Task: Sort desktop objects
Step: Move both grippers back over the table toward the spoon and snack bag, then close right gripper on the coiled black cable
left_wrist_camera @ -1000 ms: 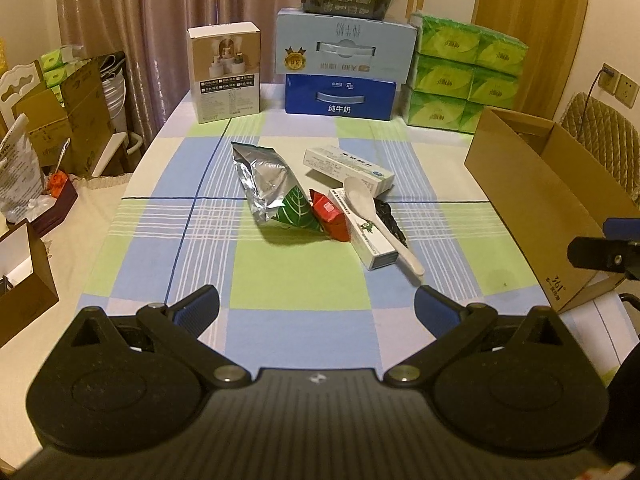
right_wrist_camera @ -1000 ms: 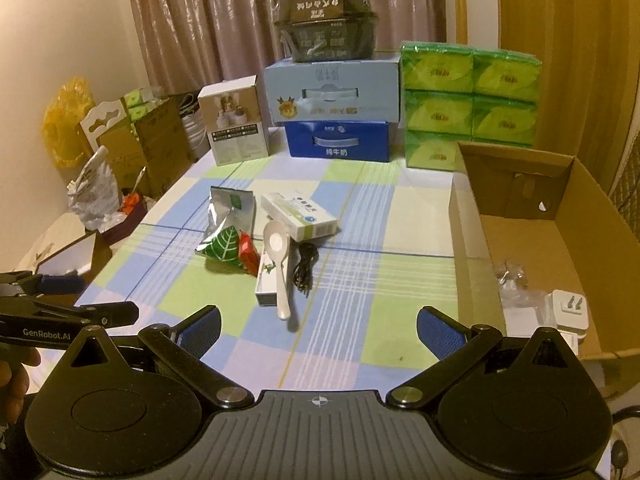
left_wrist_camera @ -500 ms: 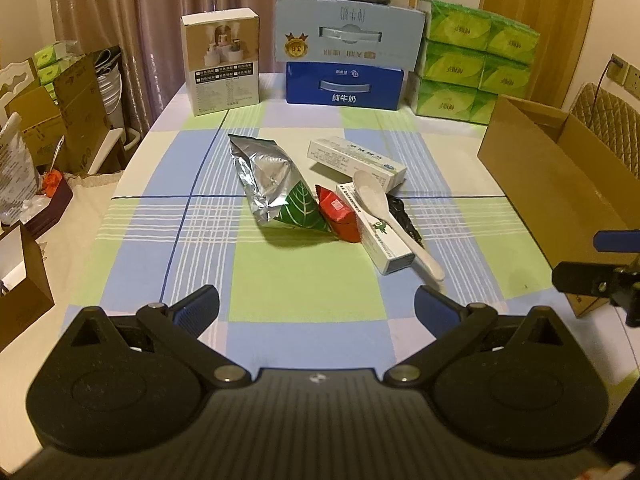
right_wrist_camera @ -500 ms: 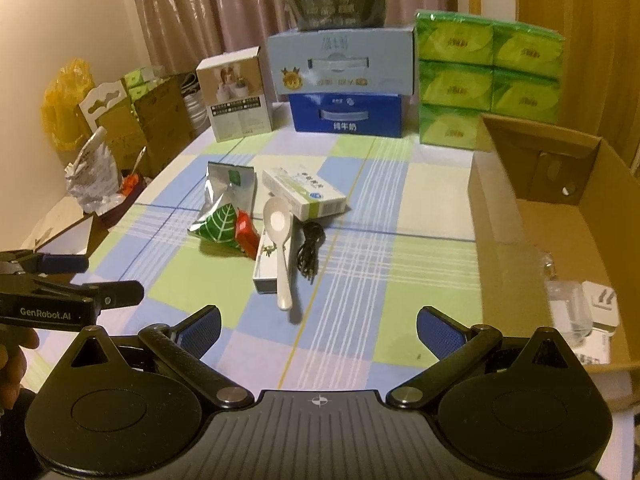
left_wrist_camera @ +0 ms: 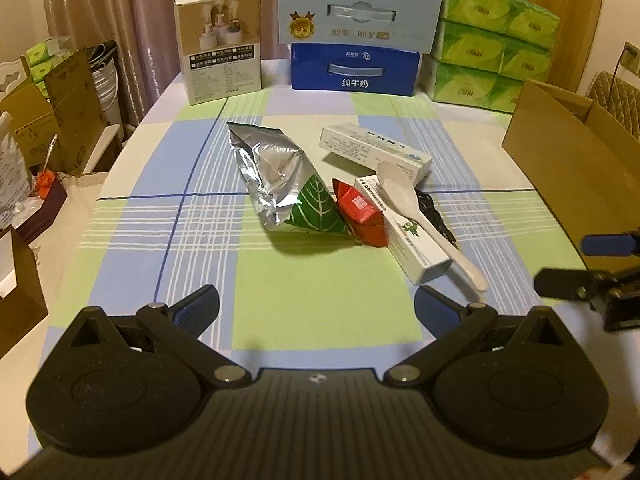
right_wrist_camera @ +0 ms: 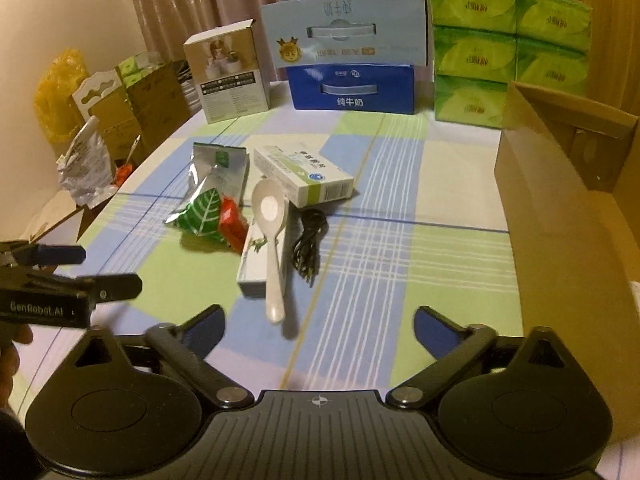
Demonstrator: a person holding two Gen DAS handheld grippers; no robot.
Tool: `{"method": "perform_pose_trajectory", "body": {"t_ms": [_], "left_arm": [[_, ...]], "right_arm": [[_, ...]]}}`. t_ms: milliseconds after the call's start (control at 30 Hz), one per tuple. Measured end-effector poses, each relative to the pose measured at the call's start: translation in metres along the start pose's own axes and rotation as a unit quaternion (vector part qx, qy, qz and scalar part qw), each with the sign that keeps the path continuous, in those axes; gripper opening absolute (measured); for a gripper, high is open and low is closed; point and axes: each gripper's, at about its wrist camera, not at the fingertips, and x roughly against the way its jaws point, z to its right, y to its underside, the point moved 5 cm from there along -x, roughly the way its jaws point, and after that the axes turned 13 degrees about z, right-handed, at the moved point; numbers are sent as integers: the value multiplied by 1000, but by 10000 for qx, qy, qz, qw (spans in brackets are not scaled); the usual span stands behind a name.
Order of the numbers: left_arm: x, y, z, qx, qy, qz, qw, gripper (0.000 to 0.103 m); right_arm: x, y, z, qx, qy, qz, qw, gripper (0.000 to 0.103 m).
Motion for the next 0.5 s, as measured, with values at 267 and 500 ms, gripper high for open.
{"method": "perform_pose_trajectory", "body": {"t_ms": [267, 500], "left_arm": [[-38, -2, 5, -40, 77, 26, 10000, 102], [-60, 4, 6, -23, 172, 64, 9998, 102]], "right_arm": [[-47, -12, 10, -24, 22, -86, 10000, 55], [-91, -17, 12, -34, -132, -259, 9996, 39]]}}
